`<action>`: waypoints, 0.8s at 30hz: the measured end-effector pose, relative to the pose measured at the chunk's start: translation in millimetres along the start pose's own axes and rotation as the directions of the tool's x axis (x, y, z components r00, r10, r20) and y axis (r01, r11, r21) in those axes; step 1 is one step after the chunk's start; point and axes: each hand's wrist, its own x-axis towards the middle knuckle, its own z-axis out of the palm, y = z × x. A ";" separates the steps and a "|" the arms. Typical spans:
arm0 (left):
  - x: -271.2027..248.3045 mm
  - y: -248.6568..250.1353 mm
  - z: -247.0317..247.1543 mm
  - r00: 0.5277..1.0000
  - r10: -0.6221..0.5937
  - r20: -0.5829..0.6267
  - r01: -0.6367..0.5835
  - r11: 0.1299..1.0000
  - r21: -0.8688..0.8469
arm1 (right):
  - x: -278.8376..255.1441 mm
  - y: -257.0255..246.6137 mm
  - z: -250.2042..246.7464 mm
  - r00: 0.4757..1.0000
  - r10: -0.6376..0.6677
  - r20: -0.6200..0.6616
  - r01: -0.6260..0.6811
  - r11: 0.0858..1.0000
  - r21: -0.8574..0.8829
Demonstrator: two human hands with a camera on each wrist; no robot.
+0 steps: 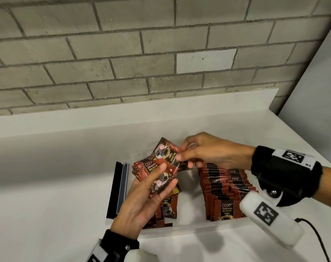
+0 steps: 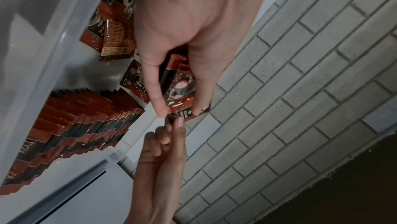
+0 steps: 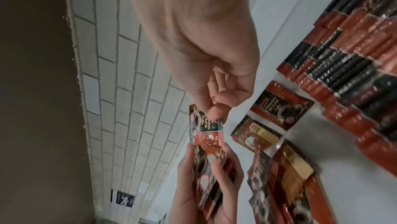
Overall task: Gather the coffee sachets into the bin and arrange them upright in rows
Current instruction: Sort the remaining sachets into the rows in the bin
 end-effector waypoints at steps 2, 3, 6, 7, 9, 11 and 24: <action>-0.1 0.7 -0.1 1.000 -0.013 -0.021 0.012 0.999 -0.050 | 0.9 -2.6 -12.0 0.995 -0.058 -0.079 0.055 0.997 -0.047; -0.4 1.2 -0.1 0.999 -0.020 -0.034 0.017 0.996 -0.090 | 1.2 -3.8 -18.3 0.988 -0.111 -0.108 0.094 0.984 -0.153; -0.7 3.4 -1.0 0.997 -0.016 -0.069 0.002 0.981 -0.195 | 5.7 -6.9 -29.6 0.968 -0.244 -0.055 0.156 0.759 -0.633; -0.8 3.6 -1.4 0.997 -0.010 -0.074 -0.005 0.978 -0.208 | 8.5 -6.5 -29.2 0.968 -0.250 -0.008 0.169 0.680 -0.713; -0.1 3.4 -3.2 0.996 -0.006 -0.085 -0.010 0.982 -0.189 | 15.5 -1.7 -23.3 0.970 -0.233 0.074 0.208 0.629 -0.749; -0.2 2.6 -3.8 0.995 -0.014 -0.101 0.000 0.991 -0.131 | 23.0 5.4 -17.9 0.967 -0.226 0.115 0.232 0.606 -0.761; 3.8 0.1 -8.5 0.990 0.009 -0.138 -0.002 0.999 0.048 | 39.8 9.4 -5.2 0.944 -0.267 0.195 0.275 0.308 -0.911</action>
